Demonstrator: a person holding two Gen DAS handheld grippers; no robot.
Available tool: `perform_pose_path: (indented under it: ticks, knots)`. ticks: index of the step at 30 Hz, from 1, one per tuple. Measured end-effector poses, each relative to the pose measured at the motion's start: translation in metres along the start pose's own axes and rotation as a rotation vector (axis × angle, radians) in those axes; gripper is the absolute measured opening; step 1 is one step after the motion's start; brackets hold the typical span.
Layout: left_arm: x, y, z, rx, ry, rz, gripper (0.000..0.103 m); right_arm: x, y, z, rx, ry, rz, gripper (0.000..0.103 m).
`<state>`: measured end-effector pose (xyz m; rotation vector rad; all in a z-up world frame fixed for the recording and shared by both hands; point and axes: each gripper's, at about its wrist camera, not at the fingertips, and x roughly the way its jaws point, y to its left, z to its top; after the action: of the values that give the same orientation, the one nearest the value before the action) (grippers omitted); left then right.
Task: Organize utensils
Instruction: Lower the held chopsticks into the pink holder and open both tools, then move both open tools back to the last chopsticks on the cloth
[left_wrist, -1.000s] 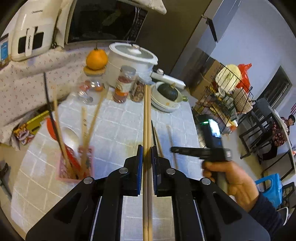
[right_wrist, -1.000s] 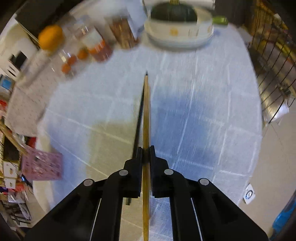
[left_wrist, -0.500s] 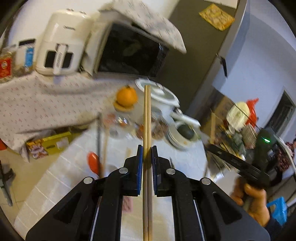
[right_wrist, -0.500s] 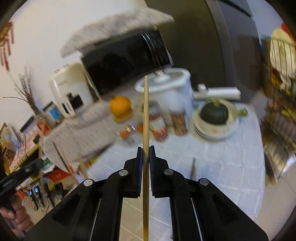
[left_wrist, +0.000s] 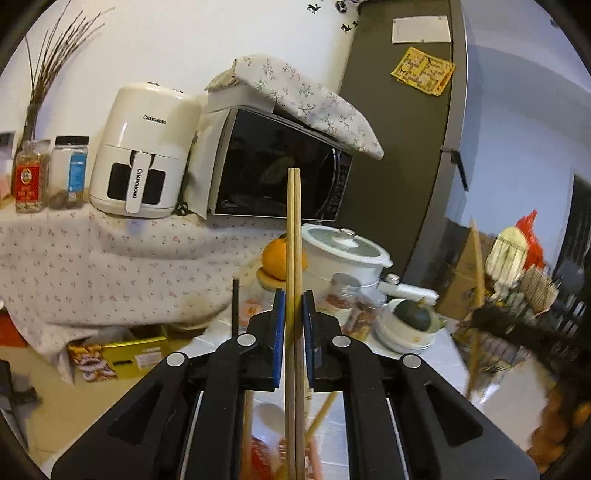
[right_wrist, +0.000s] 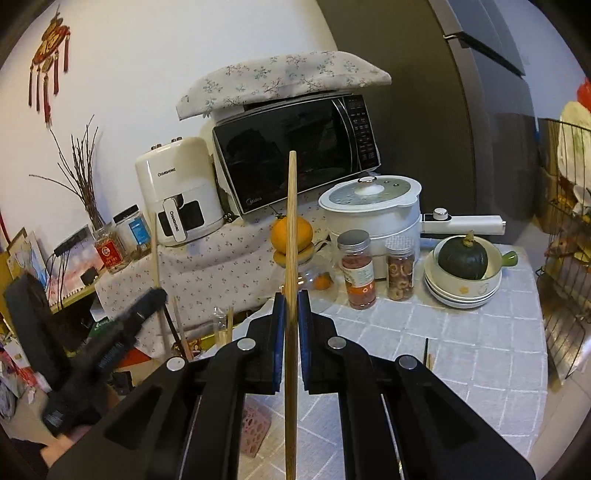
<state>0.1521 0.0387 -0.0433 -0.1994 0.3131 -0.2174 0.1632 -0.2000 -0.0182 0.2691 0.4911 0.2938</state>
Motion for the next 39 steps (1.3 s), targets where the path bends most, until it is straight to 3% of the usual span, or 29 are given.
perform_pose_path:
  ticks: [8,12,13,17,19,21,23,25,28,35,39]
  knots:
    - [0.006,-0.002,-0.023,0.081,-0.019,0.066,0.009,-0.001,-0.001,-0.003,0.018,-0.001,0.005,0.007]
    - [0.009,-0.015,-0.035,0.16,0.013,0.067,0.01,0.001,0.007,-0.01,-0.004,0.01,0.01,0.007]
    - [0.009,-0.016,-0.037,0.159,0.03,0.071,0.014,0.001,0.009,-0.011,-0.007,0.012,0.01,0.007]
    - [0.007,-0.006,-0.034,0.075,0.126,0.077,0.028,0.004,0.014,-0.017,0.0,0.015,0.01,0.007]
    - [0.002,-0.001,-0.023,0.025,0.178,0.102,0.049,0.008,0.018,-0.022,0.006,0.027,0.011,0.007]
    - [-0.003,0.004,-0.01,-0.04,0.227,0.11,0.061,0.013,0.026,-0.029,0.0,0.035,0.005,0.007]
    - [-0.013,0.008,0.006,-0.102,0.293,0.108,0.064,0.015,0.032,-0.031,0.0,0.028,0.002,0.007]
    - [-0.022,0.01,0.018,-0.101,0.372,0.138,0.074,0.016,0.036,-0.03,0.007,0.006,-0.006,0.007]
    - [-0.028,0.021,0.025,-0.114,0.5,0.165,0.074,0.015,0.04,-0.028,0.028,-0.029,-0.007,0.007]
    - [-0.026,0.059,0.022,-0.244,0.572,0.192,0.075,0.02,0.046,-0.026,0.152,-0.101,-0.005,0.007]
    - [-0.019,0.072,0.018,-0.282,0.611,0.189,0.075,0.032,0.068,-0.03,0.084,-0.135,-0.041,0.007]
